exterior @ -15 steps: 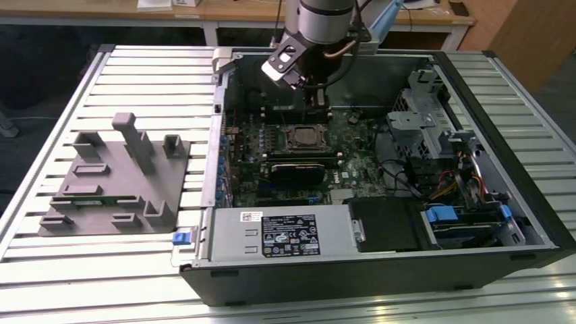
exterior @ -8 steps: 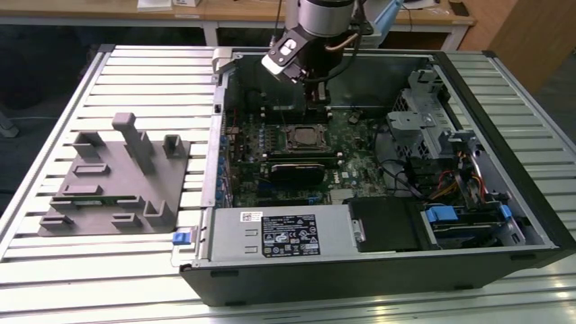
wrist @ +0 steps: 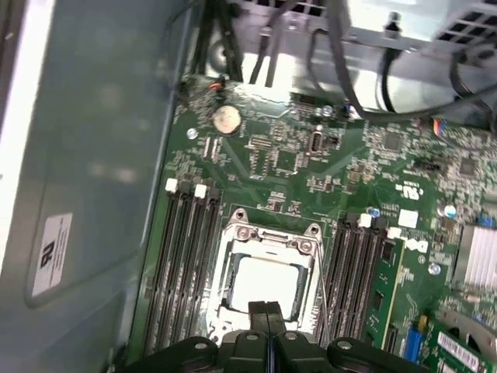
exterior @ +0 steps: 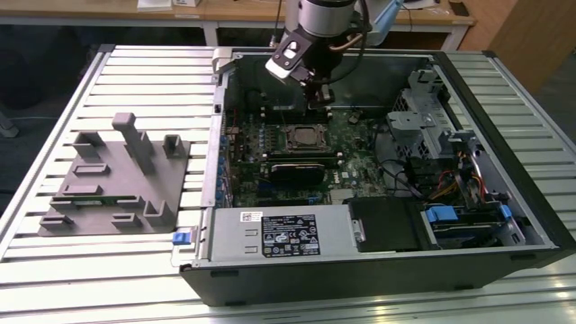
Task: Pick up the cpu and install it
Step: 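Install the first cpu locking lever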
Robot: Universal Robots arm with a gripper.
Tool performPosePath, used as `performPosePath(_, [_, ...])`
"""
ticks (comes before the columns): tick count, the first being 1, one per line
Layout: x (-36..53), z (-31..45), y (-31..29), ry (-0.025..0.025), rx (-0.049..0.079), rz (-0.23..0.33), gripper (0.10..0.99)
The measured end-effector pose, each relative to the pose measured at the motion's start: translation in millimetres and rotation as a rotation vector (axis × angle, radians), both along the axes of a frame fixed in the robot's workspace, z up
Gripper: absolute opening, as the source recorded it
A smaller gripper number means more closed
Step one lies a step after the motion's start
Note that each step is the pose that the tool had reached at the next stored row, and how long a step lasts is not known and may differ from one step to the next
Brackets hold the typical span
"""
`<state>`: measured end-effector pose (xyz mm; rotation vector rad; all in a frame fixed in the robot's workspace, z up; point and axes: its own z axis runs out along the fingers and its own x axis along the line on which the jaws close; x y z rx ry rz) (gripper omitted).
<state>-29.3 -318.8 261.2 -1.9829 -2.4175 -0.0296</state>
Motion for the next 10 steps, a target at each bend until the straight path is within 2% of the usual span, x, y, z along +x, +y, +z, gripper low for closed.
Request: performPosePath(10, [0.0, -0.8, 0.0, 0.0000, 0.000, 0.181, 0.118])
